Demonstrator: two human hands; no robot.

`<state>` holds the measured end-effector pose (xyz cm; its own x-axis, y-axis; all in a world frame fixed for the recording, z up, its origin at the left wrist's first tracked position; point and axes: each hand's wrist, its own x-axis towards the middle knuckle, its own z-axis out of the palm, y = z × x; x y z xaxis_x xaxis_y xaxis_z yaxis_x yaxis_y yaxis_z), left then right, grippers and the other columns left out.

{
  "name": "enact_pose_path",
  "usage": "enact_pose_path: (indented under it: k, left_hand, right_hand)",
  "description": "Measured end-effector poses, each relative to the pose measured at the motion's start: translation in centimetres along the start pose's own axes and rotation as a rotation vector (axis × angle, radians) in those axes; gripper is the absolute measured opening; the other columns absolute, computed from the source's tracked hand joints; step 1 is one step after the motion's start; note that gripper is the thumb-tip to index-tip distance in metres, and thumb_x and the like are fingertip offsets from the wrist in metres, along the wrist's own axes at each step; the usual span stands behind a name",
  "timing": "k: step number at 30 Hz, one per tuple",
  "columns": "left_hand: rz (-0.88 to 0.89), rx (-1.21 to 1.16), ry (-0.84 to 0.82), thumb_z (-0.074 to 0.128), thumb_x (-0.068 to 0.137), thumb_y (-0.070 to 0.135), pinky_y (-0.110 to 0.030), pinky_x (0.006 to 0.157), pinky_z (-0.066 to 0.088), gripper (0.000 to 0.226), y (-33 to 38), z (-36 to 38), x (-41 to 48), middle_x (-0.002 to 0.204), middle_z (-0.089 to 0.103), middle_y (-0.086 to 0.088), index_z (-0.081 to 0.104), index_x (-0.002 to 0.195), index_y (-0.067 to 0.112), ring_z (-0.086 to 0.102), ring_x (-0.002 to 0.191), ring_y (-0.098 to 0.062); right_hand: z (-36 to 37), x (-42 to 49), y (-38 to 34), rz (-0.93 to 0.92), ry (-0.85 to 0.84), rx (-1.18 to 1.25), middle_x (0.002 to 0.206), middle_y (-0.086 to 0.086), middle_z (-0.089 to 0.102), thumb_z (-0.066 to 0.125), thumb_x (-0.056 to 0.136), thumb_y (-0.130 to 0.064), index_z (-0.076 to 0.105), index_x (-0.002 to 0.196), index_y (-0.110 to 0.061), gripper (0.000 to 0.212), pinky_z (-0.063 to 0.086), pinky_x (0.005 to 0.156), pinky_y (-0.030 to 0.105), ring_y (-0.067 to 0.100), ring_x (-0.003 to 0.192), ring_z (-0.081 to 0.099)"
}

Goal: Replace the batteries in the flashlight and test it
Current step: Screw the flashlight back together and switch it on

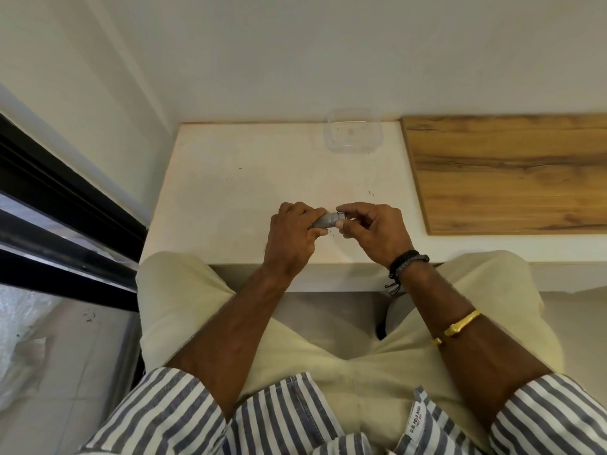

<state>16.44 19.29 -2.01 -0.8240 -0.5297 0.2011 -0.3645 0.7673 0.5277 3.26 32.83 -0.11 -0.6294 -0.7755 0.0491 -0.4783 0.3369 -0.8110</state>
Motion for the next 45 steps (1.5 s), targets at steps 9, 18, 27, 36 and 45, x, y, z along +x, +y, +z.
enact_pose_path:
  k: [9, 18, 27, 36, 45]
  left_hand:
    - [0.061, 0.037, 0.014, 0.064, 0.093, 0.019, -0.042, 0.084, 0.046, 0.026, 0.31, -0.37, -0.10, 0.108, 0.069, -0.006, 0.068, 0.119, 0.015, 0.054, 0.102, -0.027]
    - [0.005, -0.038, 0.019, 0.067, 0.092, 0.023, -0.045, 0.081, 0.049, 0.030, 0.42, -0.05, -0.21, 0.105, 0.069, -0.006, 0.067, 0.120, 0.014, 0.054, 0.099, -0.026]
    - [-0.022, -0.021, 0.027, 0.068, 0.091, 0.024, -0.041, 0.081, 0.050, 0.032, 0.25, 0.02, -0.13, 0.107, 0.068, -0.006, 0.067, 0.122, 0.016, 0.053, 0.099, -0.025]
    - [-0.004, -0.008, 0.045, 0.069, 0.089, 0.024, -0.046, 0.081, 0.050, 0.031, -0.01, 0.01, -0.06, 0.103, 0.067, -0.004, 0.068, 0.119, 0.018, 0.053, 0.097, -0.025]
    - [0.053, 0.025, 0.030, 0.069, 0.090, 0.022, -0.042, 0.082, 0.047, 0.031, 0.39, -0.11, -0.16, 0.106, 0.067, -0.006, 0.068, 0.119, 0.015, 0.053, 0.100, -0.027]
  right_hand:
    - [0.57, 0.13, -0.51, 0.078, 0.026, -0.029, 0.064, -0.007, 0.071, 0.058, 0.099, -0.044, 0.070, 0.090, -0.014, 0.034, 0.057, 0.055, 0.015, 0.004, 0.050, 0.069]
    - [0.12, 0.21, -0.14, 0.044, 0.025, 0.158, 0.083, -0.002, 0.075, 0.075, 0.090, -0.024, 0.075, 0.108, -0.013, 0.021, 0.063, 0.066, 0.024, 0.011, 0.066, 0.075]
    - [-0.11, 0.21, 0.17, -0.038, 0.047, 0.012, 0.097, 0.001, 0.074, 0.077, 0.086, -0.008, 0.076, 0.115, -0.020, 0.031, 0.059, 0.084, 0.034, 0.018, 0.076, 0.067]
    - [-0.27, 0.23, 0.37, 0.017, 0.037, 0.079, 0.088, -0.004, 0.076, 0.080, 0.085, -0.029, 0.075, 0.110, -0.018, 0.028, 0.059, 0.071, 0.015, 0.006, 0.070, 0.074]
    - [-0.01, 0.10, 0.28, 0.116, 0.036, 0.194, 0.070, 0.006, 0.075, 0.065, 0.096, -0.041, 0.076, 0.087, -0.011, 0.033, 0.065, 0.059, 0.036, 0.017, 0.056, 0.074]
